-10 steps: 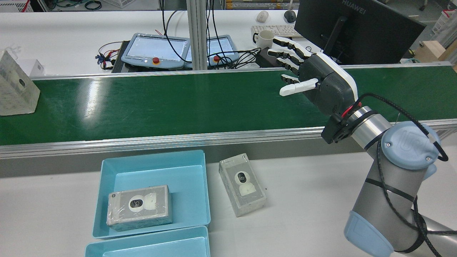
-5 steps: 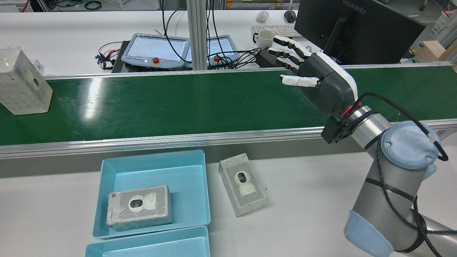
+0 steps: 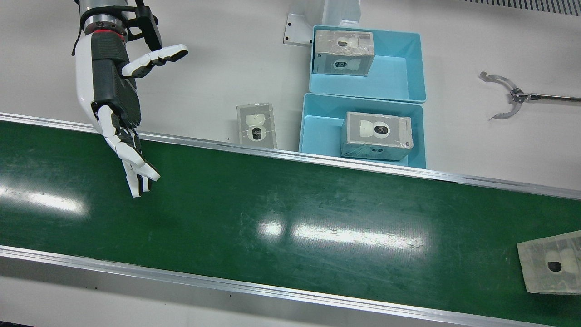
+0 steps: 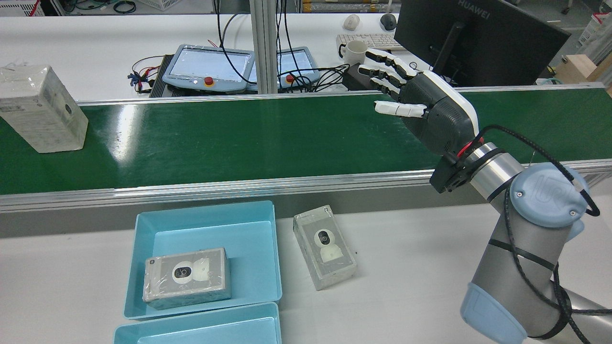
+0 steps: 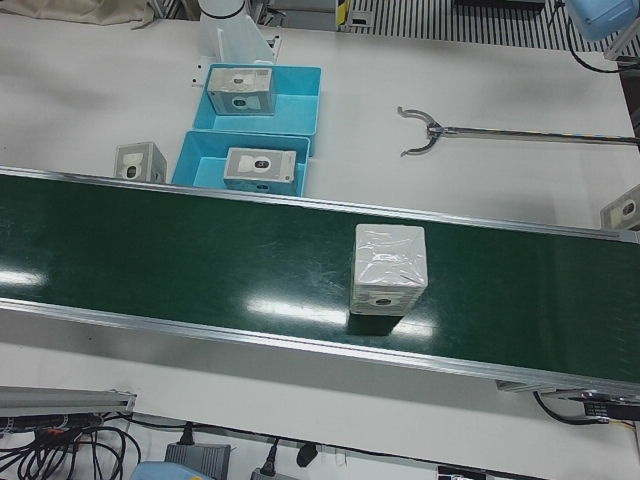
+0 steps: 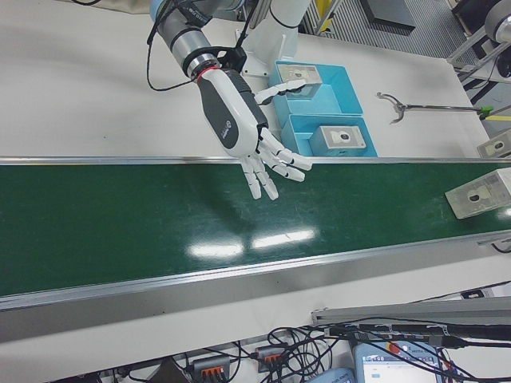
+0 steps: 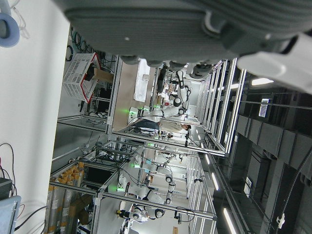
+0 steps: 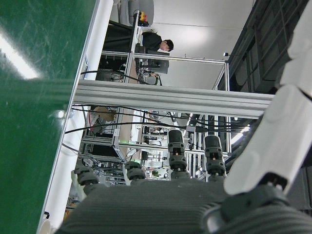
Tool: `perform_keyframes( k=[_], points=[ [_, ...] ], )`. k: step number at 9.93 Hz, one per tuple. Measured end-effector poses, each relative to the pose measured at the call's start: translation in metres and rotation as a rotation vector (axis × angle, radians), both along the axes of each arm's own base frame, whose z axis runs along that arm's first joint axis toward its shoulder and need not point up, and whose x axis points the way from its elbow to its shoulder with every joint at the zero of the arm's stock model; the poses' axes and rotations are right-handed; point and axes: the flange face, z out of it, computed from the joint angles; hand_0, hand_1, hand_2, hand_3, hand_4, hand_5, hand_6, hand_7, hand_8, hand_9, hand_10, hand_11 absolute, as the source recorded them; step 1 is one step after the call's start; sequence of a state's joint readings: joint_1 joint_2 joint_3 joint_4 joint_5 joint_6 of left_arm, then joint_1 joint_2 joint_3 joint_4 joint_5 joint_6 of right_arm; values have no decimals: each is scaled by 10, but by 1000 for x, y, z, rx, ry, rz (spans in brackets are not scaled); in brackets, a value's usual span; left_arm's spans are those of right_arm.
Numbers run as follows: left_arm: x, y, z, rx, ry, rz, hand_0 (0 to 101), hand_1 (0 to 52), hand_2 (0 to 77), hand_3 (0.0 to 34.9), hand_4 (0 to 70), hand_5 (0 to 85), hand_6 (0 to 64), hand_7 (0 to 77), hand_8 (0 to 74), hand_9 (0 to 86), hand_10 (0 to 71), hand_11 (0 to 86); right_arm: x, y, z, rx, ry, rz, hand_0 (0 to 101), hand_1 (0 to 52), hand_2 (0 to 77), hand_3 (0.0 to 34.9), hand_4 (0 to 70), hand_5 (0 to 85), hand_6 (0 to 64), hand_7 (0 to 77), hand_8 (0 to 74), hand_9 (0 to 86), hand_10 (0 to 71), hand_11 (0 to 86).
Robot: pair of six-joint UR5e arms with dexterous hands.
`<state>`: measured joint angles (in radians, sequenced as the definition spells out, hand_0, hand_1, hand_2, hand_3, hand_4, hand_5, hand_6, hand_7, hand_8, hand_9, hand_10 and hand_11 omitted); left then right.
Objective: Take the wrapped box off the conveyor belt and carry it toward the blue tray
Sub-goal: 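Hold the open right hand above the belt while the wrapped box approaches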
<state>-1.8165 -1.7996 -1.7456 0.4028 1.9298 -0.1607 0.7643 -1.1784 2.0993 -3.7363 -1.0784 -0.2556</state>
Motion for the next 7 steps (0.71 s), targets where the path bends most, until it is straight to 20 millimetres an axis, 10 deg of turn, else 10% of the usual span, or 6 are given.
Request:
perform_keyframes(
  k=[7],
  points=[
    [0,0,0,0,0,0,0,0,11,0,0,5,0,5,0,5,5,0,-4,2,1,-1,3,-7,384,82,142,305,49,207,0,213,11,76,33,54]
  ],
)
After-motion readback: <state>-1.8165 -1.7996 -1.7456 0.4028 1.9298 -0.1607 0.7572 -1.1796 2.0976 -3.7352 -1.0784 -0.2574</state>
